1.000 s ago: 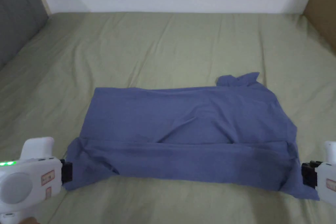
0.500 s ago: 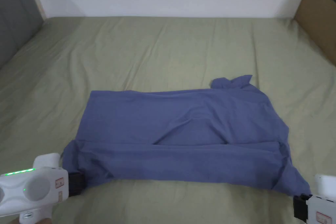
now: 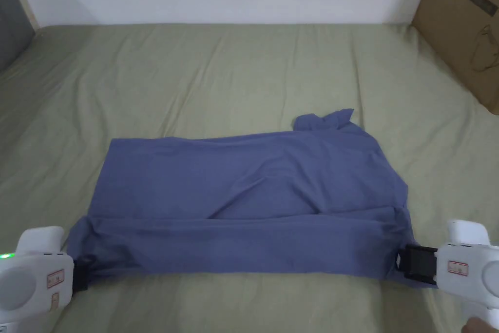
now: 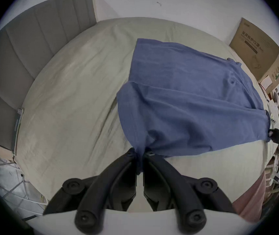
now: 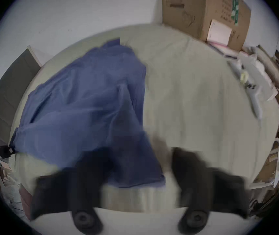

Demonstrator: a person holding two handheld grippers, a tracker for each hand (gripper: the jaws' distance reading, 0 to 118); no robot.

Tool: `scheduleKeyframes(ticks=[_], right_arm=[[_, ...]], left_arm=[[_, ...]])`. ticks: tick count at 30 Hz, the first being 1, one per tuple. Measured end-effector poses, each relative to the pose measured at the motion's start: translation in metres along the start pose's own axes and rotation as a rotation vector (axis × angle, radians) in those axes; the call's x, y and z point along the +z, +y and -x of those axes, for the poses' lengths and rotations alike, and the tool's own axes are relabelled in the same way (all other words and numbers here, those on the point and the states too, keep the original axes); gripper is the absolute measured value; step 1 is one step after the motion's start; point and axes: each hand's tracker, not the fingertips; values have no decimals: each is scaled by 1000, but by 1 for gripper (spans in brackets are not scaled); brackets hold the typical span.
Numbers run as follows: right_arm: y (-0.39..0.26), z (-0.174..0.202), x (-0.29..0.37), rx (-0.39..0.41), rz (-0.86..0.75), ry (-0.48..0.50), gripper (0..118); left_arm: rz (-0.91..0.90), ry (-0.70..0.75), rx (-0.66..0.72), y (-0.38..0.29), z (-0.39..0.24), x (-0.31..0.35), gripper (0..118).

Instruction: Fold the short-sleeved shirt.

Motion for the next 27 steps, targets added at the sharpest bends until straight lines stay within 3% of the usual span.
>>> scheduleKeyframes(ticks=[1, 3, 4, 6, 14, 18, 22, 23, 24, 25, 27], right_arm=[[0, 2, -11, 9, 53, -2, 26], [-5, 11, -7, 61, 10, -49, 23], [-3, 16, 3, 100, 3, -60, 14], [1, 19, 16, 102, -4, -48, 9], [8, 0, 79, 128, -74, -84, 8], [-24, -8, 83, 163, -47, -100, 8], [-65, -13, 62, 137, 17, -97, 12], [-72, -14, 55, 137, 37, -102, 15], [-74, -13, 53, 139, 52, -135, 30], [-75, -13, 54, 146, 47, -151, 53], [-70, -15, 65, 131, 22, -141, 60]], left_arm=[[4, -2, 5, -1, 1, 0, 5], [11, -9, 9, 0, 2, -1, 5], [12, -6, 6, -1, 2, 2, 5], [9, -2, -11, 2, 2, 5, 5], [-26, 17, -58, -3, 9, 45, 5], [17, 60, -135, -34, 5, 50, 5], [109, 47, -113, -59, 12, 20, 10], [122, 56, -106, -61, 13, 17, 15], [145, 89, -118, -62, 12, 15, 34], [132, 117, -145, -61, 11, 17, 63], [100, 118, -146, -55, 11, 31, 86]])
